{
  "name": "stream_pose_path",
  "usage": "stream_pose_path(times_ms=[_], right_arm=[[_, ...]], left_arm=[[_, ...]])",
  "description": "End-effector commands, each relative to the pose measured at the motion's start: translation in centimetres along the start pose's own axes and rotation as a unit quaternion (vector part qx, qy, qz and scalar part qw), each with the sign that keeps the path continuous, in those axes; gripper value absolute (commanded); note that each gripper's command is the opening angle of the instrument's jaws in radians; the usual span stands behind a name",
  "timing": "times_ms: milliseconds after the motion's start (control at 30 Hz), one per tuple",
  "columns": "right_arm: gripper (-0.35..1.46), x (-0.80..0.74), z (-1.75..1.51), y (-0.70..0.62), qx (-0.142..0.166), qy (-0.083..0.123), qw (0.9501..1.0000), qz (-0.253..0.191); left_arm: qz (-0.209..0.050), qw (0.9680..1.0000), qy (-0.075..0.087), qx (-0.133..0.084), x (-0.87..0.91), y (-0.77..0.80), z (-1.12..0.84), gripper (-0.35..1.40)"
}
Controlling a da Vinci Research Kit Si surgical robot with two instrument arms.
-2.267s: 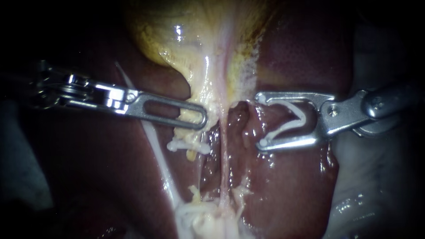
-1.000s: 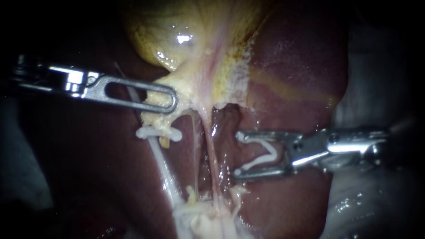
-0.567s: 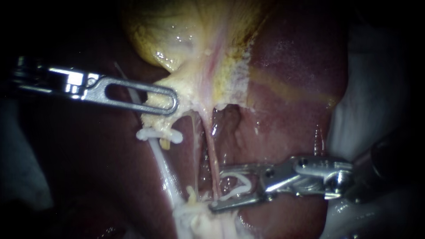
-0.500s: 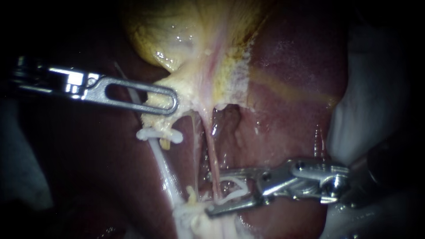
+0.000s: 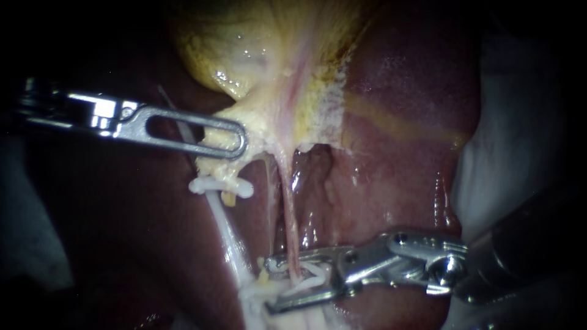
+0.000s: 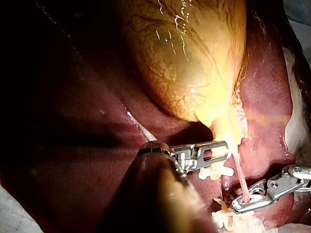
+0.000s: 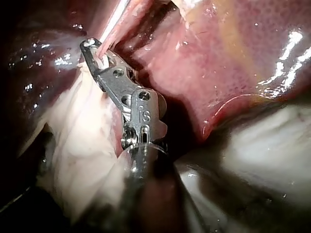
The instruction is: Clipping first clip right tube
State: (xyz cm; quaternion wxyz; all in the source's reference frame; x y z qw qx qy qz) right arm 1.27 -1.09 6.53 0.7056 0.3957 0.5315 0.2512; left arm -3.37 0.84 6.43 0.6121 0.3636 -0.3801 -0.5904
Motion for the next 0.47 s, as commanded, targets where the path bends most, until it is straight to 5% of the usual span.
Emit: stream_pose_path(times_ms=[33, 467], right_arm=[[-0.35, -0.02, 0.00, 0.00, -0.001, -0.004, 1.0000, -0.001], [-0.35, -0.10, 0.05, -0.01, -0.001, -0.007, 1.0000, -0.004]], left_arm=[[0.000, 1.0000, 0.000, 0.000, 0.00, 0.00, 0.00, -0.35], [0.000, 1.0000, 0.000, 0.000, 0.00, 0.01, 0.02, -0.35]])
